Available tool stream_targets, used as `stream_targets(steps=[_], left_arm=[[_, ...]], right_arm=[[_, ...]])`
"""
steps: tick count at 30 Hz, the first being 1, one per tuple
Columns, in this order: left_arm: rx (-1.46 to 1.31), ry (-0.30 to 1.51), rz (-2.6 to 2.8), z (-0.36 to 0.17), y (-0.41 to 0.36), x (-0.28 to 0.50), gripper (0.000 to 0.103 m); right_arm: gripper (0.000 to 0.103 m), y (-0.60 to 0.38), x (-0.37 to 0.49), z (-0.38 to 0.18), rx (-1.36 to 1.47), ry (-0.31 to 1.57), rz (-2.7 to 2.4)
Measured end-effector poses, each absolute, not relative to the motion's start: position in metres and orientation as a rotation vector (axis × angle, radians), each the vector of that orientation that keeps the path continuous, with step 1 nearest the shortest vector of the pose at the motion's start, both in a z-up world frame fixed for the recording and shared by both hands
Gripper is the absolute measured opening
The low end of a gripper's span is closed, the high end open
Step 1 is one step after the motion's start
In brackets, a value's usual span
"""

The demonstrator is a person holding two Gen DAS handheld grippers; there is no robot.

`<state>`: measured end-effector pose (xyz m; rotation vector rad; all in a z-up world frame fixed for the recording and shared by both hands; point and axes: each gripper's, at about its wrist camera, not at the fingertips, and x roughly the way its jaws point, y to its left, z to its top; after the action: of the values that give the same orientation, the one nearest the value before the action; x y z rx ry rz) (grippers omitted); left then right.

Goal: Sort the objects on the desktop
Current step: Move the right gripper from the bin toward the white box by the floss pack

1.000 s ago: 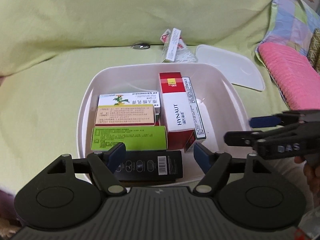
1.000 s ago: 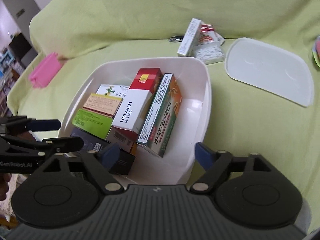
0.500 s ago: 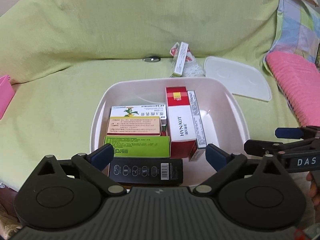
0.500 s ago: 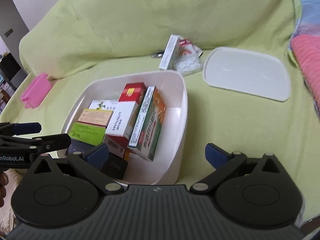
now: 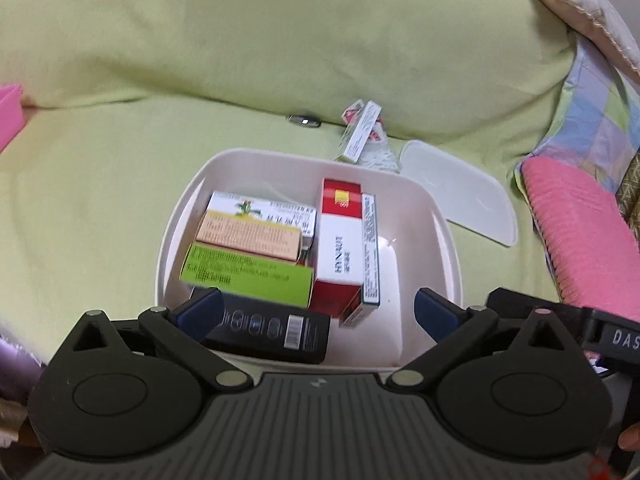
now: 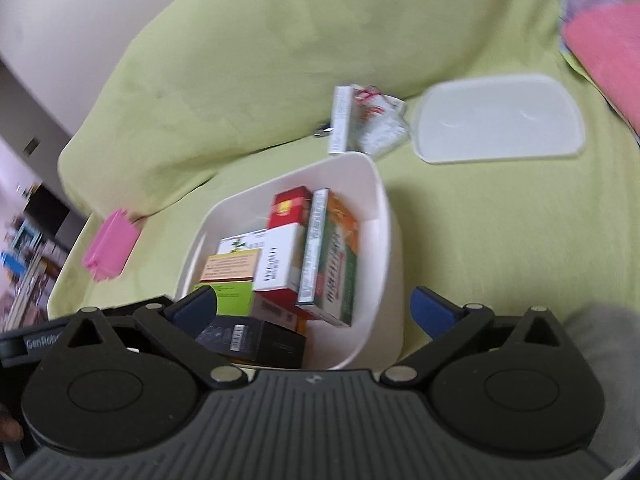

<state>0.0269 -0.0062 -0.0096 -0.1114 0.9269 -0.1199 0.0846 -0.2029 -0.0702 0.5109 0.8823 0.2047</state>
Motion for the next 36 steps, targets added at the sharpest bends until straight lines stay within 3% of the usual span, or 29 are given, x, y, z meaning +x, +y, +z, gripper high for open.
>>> stream_targets(steps=[6,14,25,36], left_arm=[[0.085,0.877,-0.071,-0.006,-0.023,0.03,0.101],[0.165,0.763,-0.048,0.012,-0.037,0.029,0.101],[0.107,0.904,-0.034,0.008,-0.034,0.053,0.101],[0.142,1.031,-0.054,-0.014,-0.036,0.075,0.101]], right_arm=[[0.102,-0.191,0.086,-0.065,0.359,0.876,0.14],[0.102,-0.18,0.073,-0.036,0.193,0.592,0.144],[0.102,-0.206,0.104,-0.06,0.481,0.766,0.234],[0.102,-0.193,0.126,-0.068,0.234,0.894,0.164]])
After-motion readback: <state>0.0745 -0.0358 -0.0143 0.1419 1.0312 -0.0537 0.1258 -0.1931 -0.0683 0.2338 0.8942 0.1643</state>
